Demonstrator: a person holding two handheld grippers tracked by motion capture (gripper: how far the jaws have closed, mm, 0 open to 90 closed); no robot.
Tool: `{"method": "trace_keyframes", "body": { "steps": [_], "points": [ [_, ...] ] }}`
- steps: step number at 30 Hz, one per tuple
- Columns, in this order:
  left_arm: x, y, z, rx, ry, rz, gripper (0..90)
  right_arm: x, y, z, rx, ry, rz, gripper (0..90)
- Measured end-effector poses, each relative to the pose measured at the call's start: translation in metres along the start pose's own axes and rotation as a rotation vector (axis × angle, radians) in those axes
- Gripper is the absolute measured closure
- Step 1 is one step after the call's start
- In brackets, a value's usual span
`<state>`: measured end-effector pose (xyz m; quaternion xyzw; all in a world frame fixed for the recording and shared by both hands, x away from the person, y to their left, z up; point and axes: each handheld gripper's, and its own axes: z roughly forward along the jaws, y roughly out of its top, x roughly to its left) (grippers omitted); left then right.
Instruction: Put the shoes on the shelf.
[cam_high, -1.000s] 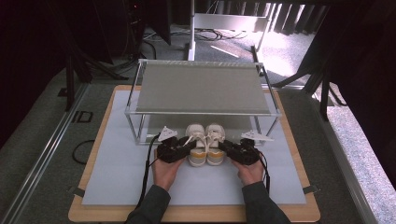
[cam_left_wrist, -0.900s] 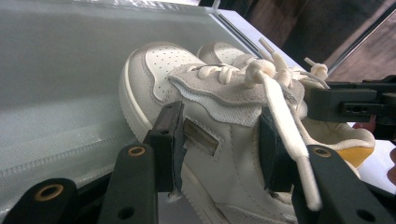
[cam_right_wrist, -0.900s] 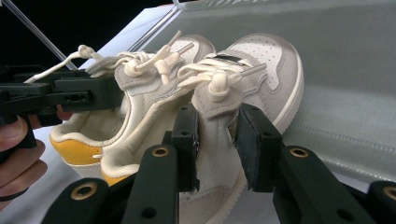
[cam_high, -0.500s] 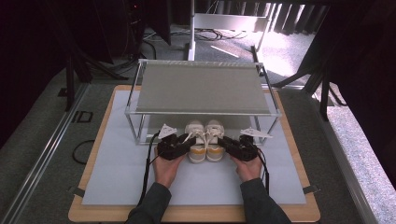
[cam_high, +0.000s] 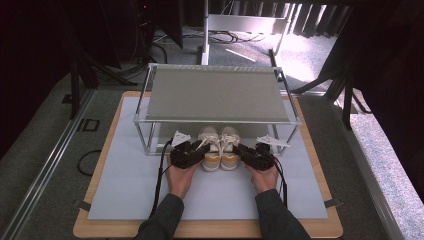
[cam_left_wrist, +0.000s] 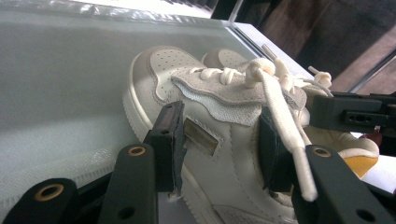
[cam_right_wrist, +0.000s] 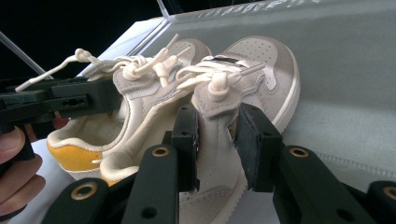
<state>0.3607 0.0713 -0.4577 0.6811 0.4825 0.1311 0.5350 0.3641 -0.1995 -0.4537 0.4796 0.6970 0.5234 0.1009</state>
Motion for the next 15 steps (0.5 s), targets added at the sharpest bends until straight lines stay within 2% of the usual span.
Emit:
{"method": "trace_keyframes", "body": {
  "steps": [15],
  "points": [
    [0.009, 0.002, 0.017, -0.059, 0.016, -0.025, 56.7, -0.01, 0.004, 0.013, -0.028, -0.013, 0.032, 69.5]
  ]
}}
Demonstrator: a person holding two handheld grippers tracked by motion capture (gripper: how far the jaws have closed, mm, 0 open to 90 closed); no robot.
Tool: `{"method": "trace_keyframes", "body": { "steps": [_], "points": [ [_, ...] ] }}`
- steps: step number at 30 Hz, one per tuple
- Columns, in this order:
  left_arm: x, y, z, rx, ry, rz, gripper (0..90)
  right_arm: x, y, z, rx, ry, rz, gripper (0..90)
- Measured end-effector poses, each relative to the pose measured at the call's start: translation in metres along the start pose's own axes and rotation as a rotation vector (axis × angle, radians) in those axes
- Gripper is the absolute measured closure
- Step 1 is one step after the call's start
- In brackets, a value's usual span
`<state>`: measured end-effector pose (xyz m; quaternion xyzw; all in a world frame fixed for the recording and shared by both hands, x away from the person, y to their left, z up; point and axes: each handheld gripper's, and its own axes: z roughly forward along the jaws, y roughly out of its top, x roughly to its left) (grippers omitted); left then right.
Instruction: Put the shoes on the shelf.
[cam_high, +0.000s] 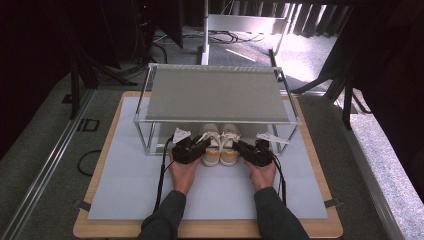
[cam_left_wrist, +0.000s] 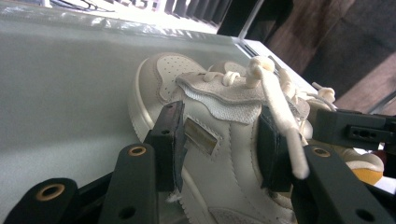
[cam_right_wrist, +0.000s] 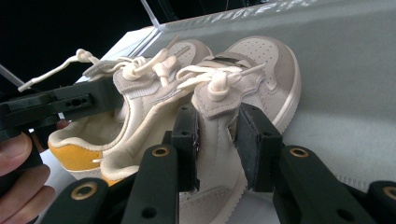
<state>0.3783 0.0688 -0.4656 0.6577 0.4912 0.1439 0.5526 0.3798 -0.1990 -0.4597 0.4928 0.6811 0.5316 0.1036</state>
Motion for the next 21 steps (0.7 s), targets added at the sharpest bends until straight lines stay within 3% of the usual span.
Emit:
{"method": "trace_keyframes", "body": {
  "steps": [15, 21],
  "points": [
    [0.002, 0.002, 0.011, -0.034, 0.031, -0.018, 56.8, -0.006, 0.006, 0.01, -0.025, -0.009, 0.004, 69.5],
    [0.004, 0.002, 0.014, -0.027, 0.047, -0.027, 56.8, -0.007, 0.007, 0.015, -0.02, -0.015, 0.008, 69.5]
  ]
}}
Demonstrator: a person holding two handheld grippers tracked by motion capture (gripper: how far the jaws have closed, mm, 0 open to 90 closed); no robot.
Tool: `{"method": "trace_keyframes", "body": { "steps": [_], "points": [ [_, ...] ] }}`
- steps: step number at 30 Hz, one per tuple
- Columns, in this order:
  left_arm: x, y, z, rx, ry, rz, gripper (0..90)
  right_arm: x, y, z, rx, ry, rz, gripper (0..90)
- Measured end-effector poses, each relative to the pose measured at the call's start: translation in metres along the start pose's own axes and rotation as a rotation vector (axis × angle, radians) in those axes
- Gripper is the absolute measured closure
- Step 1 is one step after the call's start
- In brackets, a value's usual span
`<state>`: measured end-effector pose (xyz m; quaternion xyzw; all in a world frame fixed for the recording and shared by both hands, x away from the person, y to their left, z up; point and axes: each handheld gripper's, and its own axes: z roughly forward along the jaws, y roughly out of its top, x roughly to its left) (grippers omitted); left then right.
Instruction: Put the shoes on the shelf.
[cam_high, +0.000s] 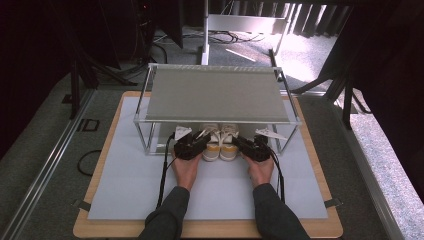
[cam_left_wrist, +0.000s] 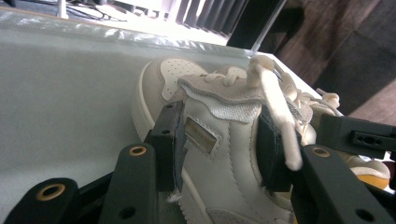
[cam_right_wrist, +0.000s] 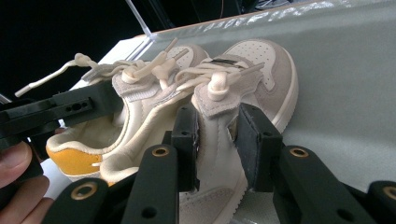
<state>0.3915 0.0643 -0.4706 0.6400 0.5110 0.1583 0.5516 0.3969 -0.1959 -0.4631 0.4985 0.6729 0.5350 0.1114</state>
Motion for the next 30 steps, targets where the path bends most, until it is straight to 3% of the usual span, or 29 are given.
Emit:
{"method": "trace_keyframes", "body": {
  "steps": [5, 9, 13, 16, 18, 23, 25, 27, 30],
  "points": [
    [0.005, -0.003, 0.003, 0.018, 0.007, -0.015, 56.0, 0.001, 0.003, 0.003, 0.02, -0.011, 0.01, 68.3],
    [0.008, -0.003, 0.001, 0.004, 0.018, -0.039, 49.3, -0.003, 0.004, 0.003, 0.034, 0.014, 0.048, 61.5],
    [0.011, -0.004, -0.006, -0.022, 0.037, -0.048, 37.7, -0.005, 0.003, 0.001, 0.012, 0.002, 0.049, 51.1],
    [0.011, -0.006, -0.014, -0.045, 0.012, -0.049, 35.8, -0.003, 0.002, -0.005, -0.019, 0.012, 0.053, 49.2],
    [0.007, -0.008, -0.021, -0.057, 0.014, -0.034, 35.7, 0.001, -0.001, -0.013, -0.043, 0.018, 0.044, 47.7],
    [0.001, -0.008, -0.041, -0.052, -0.06, 0.02, 31.8, 0.011, -0.009, -0.029, -0.073, 0.067, -0.006, 43.4],
    [-0.005, -0.01, -0.043, -0.005, -0.073, 0.077, 27.8, 0.016, -0.012, -0.03, -0.053, 0.07, -0.036, 42.1],
    [-0.012, -0.015, -0.042, 0.038, -0.055, 0.168, 26.7, 0.022, -0.018, -0.028, -0.025, 0.044, -0.091, 41.4],
    [-0.015, -0.021, -0.037, 0.067, -0.044, 0.204, 26.5, 0.026, -0.023, -0.024, 0.002, 0.022, -0.124, 41.3]
  ]
}}
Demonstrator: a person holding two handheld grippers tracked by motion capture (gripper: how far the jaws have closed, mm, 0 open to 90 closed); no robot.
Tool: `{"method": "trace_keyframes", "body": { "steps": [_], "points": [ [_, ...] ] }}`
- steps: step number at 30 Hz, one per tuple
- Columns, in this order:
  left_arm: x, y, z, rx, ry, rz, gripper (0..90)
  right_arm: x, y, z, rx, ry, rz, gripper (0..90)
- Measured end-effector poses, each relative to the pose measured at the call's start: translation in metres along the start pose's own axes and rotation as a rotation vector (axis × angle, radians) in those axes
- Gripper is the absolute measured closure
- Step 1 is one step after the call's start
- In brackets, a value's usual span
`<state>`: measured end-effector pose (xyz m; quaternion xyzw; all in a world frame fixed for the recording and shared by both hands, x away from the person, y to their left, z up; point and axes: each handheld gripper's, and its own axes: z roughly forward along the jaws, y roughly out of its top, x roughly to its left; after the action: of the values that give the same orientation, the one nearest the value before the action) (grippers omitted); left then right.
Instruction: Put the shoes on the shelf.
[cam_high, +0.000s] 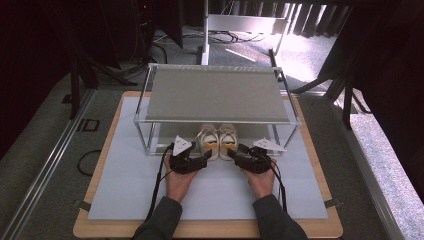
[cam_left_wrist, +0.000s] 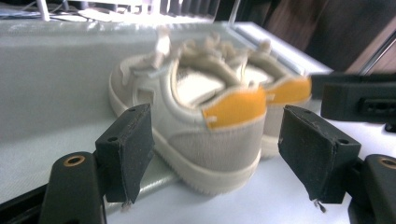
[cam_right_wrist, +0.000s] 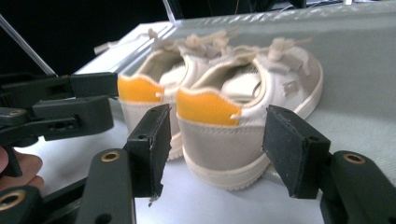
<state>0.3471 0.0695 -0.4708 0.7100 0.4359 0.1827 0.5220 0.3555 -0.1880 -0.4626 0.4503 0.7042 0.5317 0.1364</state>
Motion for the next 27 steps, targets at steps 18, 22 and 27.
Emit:
{"method": "trace_keyframes", "body": {
  "steps": [18, 22, 27],
  "points": [
    [0.006, 0.004, 0.021, 0.109, -0.026, -0.011, 29.9, -0.006, -0.004, 0.012, 0.017, -0.015, -0.011, 41.0],
    [0.009, 0.008, 0.023, 0.102, -0.025, -0.029, 29.9, -0.006, 0.001, 0.014, 0.015, -0.021, -0.002, 41.3],
    [0.012, 0.012, 0.03, 0.105, -0.016, -0.035, 30.0, -0.008, 0.006, 0.019, 0.014, -0.033, -0.003, 41.7]
  ]
}}
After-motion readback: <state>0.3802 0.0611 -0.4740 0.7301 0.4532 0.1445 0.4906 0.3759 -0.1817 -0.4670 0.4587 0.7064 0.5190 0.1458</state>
